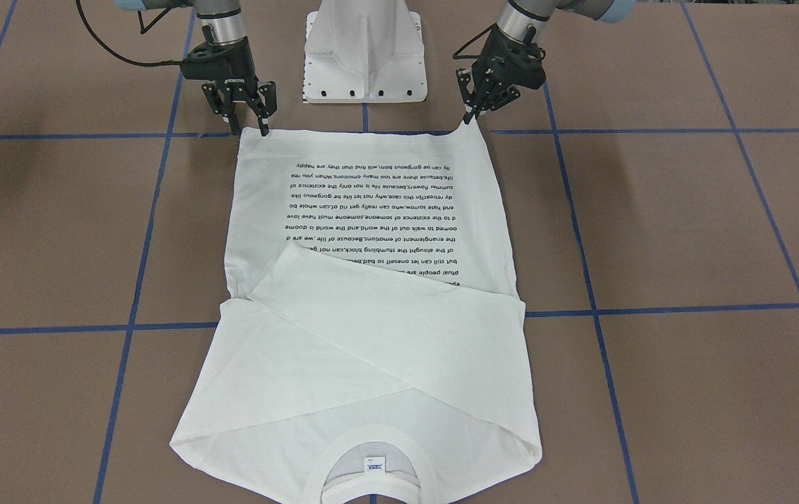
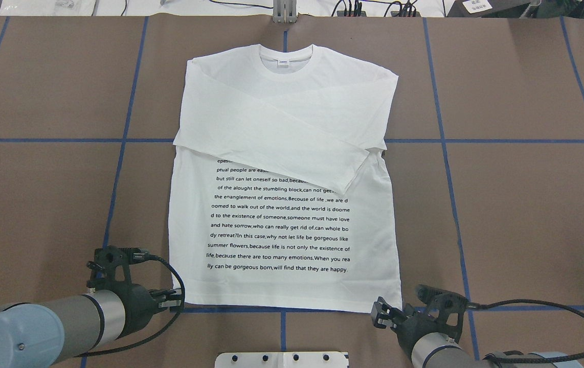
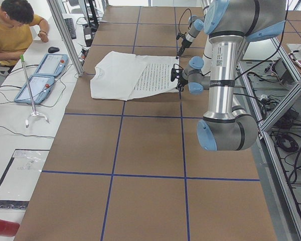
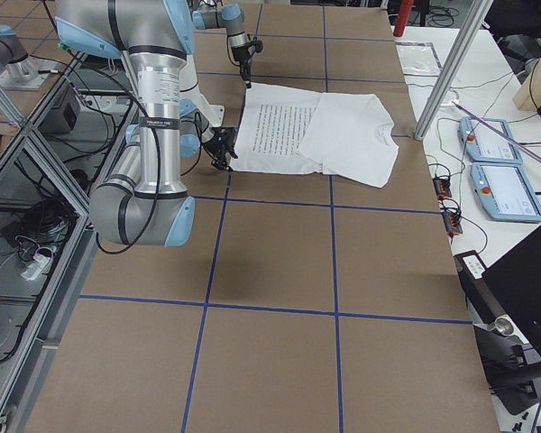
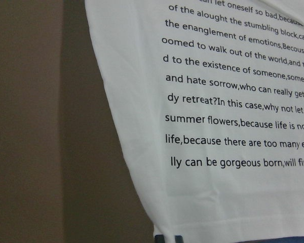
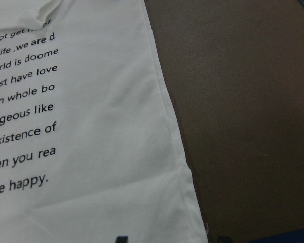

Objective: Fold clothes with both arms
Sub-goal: 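Grasp the hem corners with both grippers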

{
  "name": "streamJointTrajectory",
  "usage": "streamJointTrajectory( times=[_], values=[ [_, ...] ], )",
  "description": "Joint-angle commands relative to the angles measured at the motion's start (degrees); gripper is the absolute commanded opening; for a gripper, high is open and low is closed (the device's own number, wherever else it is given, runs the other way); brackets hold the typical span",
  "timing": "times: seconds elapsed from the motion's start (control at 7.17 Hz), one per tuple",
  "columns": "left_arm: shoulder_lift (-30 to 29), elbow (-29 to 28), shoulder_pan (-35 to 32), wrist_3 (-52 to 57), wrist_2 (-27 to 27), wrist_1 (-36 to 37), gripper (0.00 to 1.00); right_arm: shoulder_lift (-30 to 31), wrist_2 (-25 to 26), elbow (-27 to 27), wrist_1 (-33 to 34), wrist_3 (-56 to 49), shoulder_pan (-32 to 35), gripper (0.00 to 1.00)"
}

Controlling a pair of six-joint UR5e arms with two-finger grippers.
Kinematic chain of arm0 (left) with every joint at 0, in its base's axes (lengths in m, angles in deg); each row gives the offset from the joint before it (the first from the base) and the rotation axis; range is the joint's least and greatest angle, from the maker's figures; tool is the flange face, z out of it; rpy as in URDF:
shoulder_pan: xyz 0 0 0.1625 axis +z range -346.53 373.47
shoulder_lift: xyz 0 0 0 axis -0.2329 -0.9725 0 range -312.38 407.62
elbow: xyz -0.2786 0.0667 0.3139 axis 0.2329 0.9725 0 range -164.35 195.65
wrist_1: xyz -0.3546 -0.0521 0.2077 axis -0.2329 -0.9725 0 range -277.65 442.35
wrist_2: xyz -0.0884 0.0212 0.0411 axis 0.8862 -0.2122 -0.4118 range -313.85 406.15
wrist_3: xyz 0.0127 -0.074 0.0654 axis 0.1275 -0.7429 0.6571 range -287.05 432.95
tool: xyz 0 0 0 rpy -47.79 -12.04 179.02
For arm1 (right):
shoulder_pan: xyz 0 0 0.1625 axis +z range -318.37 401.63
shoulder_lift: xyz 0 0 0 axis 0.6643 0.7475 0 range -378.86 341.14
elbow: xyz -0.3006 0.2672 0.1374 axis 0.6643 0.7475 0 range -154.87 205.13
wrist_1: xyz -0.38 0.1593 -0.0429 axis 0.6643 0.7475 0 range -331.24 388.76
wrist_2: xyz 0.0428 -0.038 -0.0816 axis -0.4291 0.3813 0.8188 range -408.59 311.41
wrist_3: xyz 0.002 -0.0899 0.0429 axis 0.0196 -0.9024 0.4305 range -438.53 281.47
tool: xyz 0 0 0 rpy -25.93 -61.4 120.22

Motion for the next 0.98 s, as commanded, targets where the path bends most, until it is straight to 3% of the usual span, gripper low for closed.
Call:
streamJointTrajectory(
  times=[0.0, 0.14, 0.28, 0.84],
  values=[
    [0.1, 0.0, 0.0, -0.1, -0.1, 0.0, 0.00, -0.2, 0.2, 0.1, 1.0, -0.1, 0.0, 0.58],
    [0.2, 0.0, 0.0, -0.1, -0.1, -0.1, 0.00, -0.5, 0.3, -0.1, 1.2, 0.0, 0.0, 0.22],
    [0.2, 0.0, 0.0, -0.1, -0.1, -0.1, 0.00, -0.8, 0.3, -0.3, 1.2, 0.1, 0.0, 0.00],
    [0.4, 1.6, 0.0, -0.1, 0.1, -0.1, 0.00, -0.5, 0.2, -2.0, 1.7, -0.2, 1.2, 0.00]
  ],
)
